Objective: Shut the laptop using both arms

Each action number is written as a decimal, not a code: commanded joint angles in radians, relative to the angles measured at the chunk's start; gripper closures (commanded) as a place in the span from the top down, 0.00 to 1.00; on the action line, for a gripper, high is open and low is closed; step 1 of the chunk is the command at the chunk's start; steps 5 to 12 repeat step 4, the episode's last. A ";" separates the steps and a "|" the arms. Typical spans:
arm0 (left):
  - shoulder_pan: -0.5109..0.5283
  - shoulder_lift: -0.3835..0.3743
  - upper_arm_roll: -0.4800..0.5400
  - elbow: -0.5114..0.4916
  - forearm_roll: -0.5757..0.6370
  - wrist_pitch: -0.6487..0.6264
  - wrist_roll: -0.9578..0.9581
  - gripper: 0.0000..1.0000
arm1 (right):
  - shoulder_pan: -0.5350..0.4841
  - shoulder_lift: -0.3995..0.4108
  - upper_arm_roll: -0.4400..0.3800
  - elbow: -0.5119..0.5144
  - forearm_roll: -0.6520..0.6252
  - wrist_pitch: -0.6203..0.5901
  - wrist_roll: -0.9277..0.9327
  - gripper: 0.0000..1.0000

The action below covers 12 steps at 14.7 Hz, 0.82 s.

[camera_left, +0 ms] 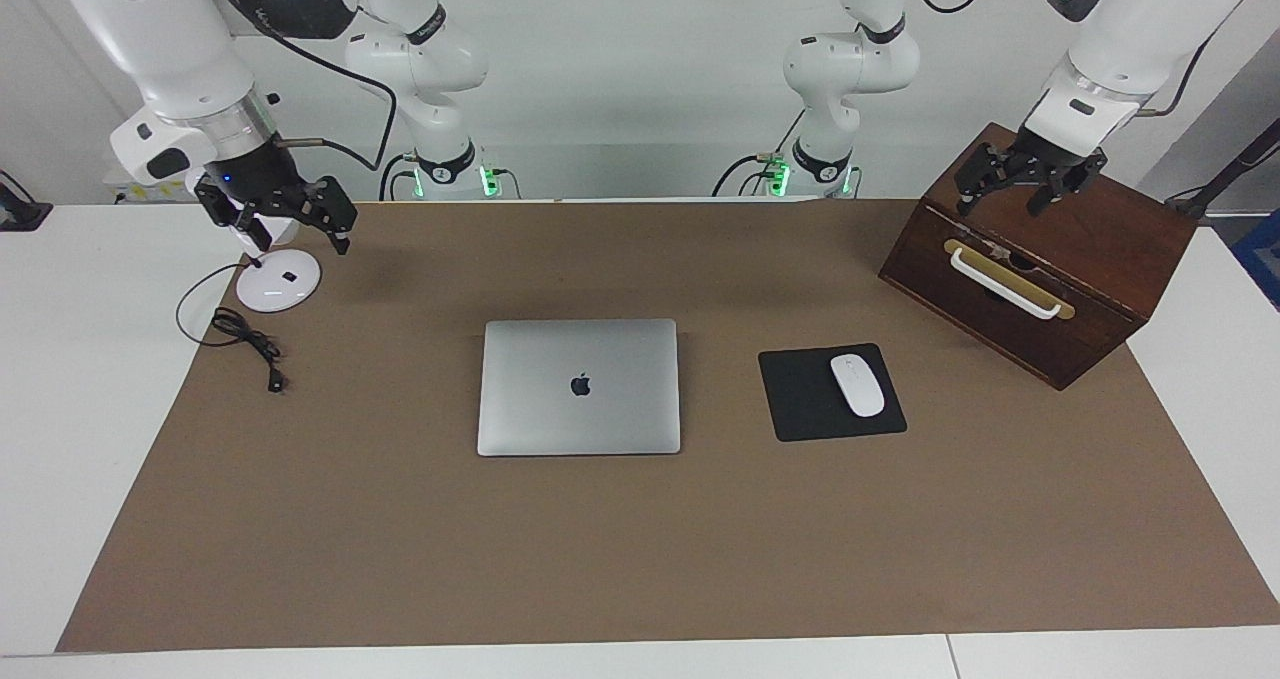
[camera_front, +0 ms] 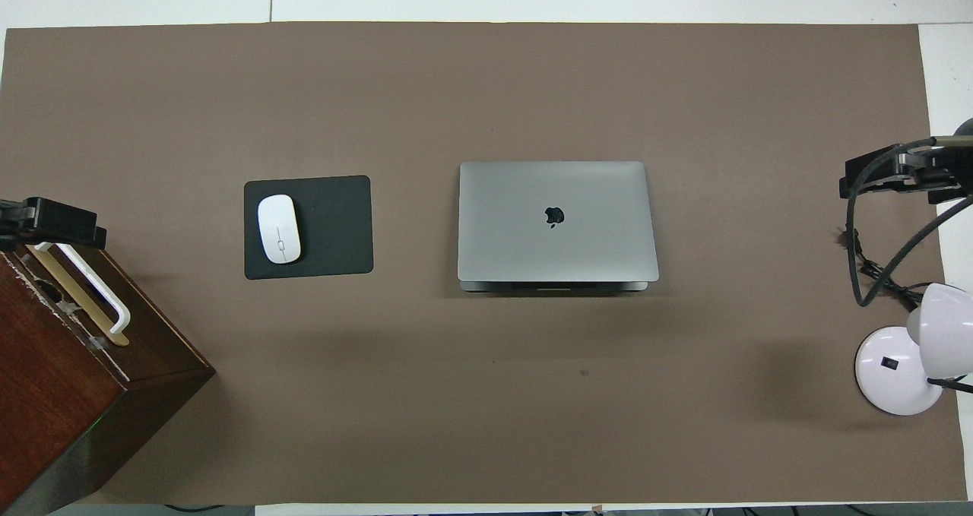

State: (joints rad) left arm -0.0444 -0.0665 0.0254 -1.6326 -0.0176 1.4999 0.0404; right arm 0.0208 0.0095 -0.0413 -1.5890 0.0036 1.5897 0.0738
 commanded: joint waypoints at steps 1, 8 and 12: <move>0.011 -0.025 -0.010 -0.033 0.018 0.023 -0.010 1.00 | -0.001 0.000 0.004 -0.003 -0.008 0.015 0.018 1.00; 0.012 -0.026 -0.005 -0.033 0.018 0.022 -0.008 1.00 | 0.001 -0.002 0.004 -0.003 -0.008 0.015 0.018 1.00; 0.012 -0.026 -0.005 -0.033 0.018 0.022 -0.008 1.00 | 0.001 -0.002 0.004 -0.003 -0.008 0.015 0.018 1.00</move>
